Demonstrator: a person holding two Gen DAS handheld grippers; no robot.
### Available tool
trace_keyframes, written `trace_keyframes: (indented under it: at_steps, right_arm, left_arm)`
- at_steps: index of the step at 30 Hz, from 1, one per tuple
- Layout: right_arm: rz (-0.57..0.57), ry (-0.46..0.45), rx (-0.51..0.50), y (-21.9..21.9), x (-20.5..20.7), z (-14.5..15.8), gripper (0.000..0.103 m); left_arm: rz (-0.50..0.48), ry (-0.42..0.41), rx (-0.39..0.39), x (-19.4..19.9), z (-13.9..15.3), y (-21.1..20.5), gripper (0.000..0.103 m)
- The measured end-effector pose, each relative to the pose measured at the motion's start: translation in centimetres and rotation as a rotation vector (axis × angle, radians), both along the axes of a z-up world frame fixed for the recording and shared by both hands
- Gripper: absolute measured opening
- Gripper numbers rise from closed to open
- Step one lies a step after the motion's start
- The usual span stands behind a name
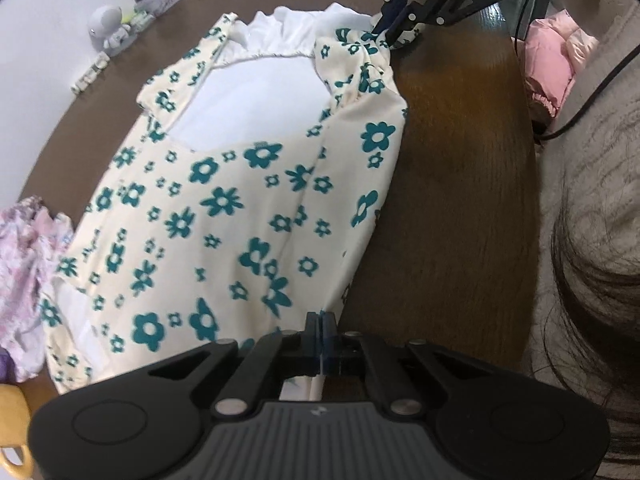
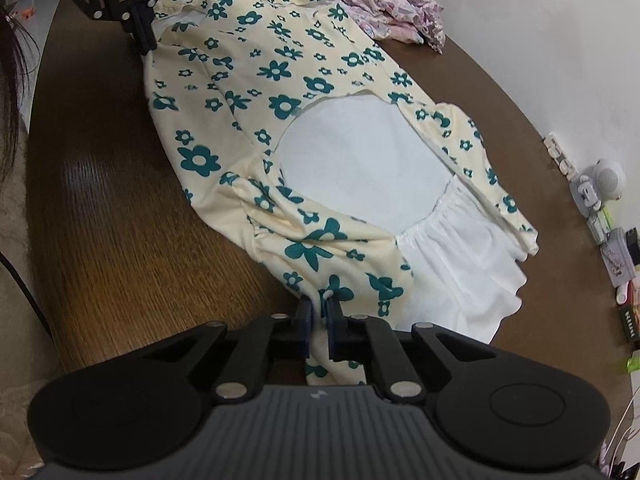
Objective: Fold clothes
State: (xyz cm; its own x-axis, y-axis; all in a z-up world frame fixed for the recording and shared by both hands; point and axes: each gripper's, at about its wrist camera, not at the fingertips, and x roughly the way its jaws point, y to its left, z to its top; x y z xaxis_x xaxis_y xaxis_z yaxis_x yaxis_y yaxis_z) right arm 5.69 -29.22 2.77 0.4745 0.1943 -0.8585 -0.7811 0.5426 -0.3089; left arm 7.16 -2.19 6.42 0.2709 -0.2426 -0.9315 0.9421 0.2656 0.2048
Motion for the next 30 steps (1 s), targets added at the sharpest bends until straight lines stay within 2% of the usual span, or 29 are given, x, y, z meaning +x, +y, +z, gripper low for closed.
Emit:
trace_keyframes:
  at_steps: [7, 12, 20, 30]
  right_arm:
    - [0.029, -0.062, -0.021, 0.3, 1.0, 2.0, 0.005]
    - [0.037, -0.125, -0.050, 0.4, 2.6, 3.4, 0.005]
    - [0.051, -0.134, -0.087, 0.6, 6.4, 3.0, 0.005]
    - [0.048, -0.078, -0.093, 0.7, 9.0, 1.3, 0.006]
  left_arm:
    - [0.004, -0.183, 0.009, 1.6, 2.0, -0.5, 0.000]
    - [0.023, -0.271, 0.023, 3.7, 2.4, -0.7, 0.000]
    - [0.064, -0.283, 0.030, 8.1, 1.1, -0.6, 0.000]
    - [0.093, -0.215, 0.013, 10.6, -0.9, -0.5, 0.000]
